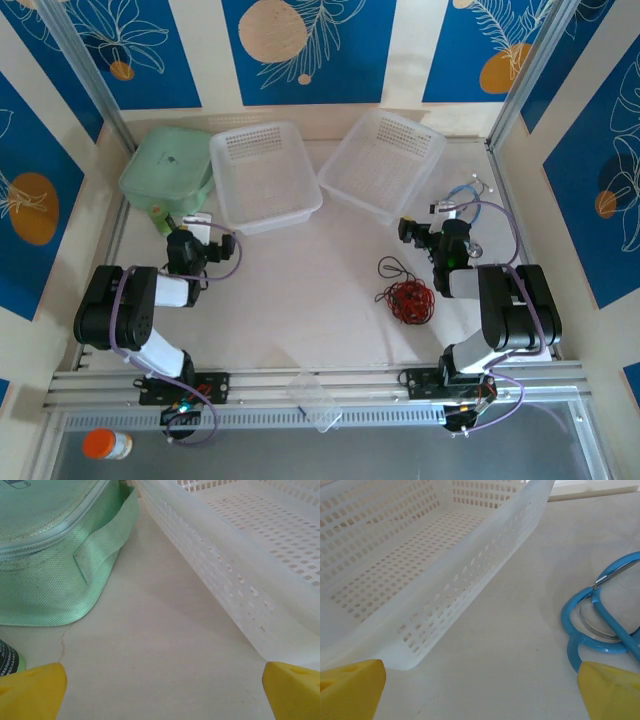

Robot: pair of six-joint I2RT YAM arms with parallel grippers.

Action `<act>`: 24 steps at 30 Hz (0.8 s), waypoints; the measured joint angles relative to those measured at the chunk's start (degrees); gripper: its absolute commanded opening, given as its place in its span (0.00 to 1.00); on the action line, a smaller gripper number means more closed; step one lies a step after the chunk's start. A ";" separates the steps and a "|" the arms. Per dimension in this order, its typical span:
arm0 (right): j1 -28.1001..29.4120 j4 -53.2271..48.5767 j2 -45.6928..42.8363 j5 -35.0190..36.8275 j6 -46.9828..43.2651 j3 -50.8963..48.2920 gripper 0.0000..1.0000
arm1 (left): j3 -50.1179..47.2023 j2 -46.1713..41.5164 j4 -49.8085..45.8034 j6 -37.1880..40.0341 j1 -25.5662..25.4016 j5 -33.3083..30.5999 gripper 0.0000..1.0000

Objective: Untangle the cables

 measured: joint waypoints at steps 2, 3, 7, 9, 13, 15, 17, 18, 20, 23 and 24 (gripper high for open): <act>0.00 0.00 0.00 0.00 0.00 0.00 0.99 | 0.00 0.00 0.04 0.00 0.00 0.15 1.00; -0.02 0.00 0.00 0.00 0.00 0.00 0.99 | 0.00 0.00 0.04 0.00 0.00 0.17 1.00; -0.04 0.00 0.00 0.00 0.00 0.00 0.99 | 0.00 0.00 0.04 0.00 0.00 0.24 1.00; -0.04 0.00 0.00 0.00 0.00 0.00 0.99 | 0.00 0.00 0.04 0.00 0.00 0.44 1.00; -0.04 -0.02 0.00 0.00 0.00 0.00 0.99 | 0.00 0.00 0.04 0.00 0.00 0.57 1.00; -0.04 0.00 0.00 0.00 0.00 0.00 0.99 | 0.00 0.00 0.04 0.00 0.00 0.57 1.00; -0.04 0.00 0.00 0.00 0.00 0.00 0.99 | 0.00 0.00 0.04 0.00 0.00 0.57 1.00; -0.04 0.00 0.00 0.00 0.00 0.00 0.99 | 0.00 0.00 0.04 0.00 0.00 0.57 1.00; -0.04 0.00 0.00 0.00 0.00 0.00 0.99 | 0.00 0.00 0.04 0.00 0.00 0.57 1.00; -0.04 0.00 0.00 0.00 0.00 0.00 0.99 | 0.00 0.00 0.04 0.00 0.00 0.57 1.00; -0.04 0.00 0.00 0.00 0.00 0.00 0.99 | 0.00 0.00 0.04 0.00 0.00 0.57 1.00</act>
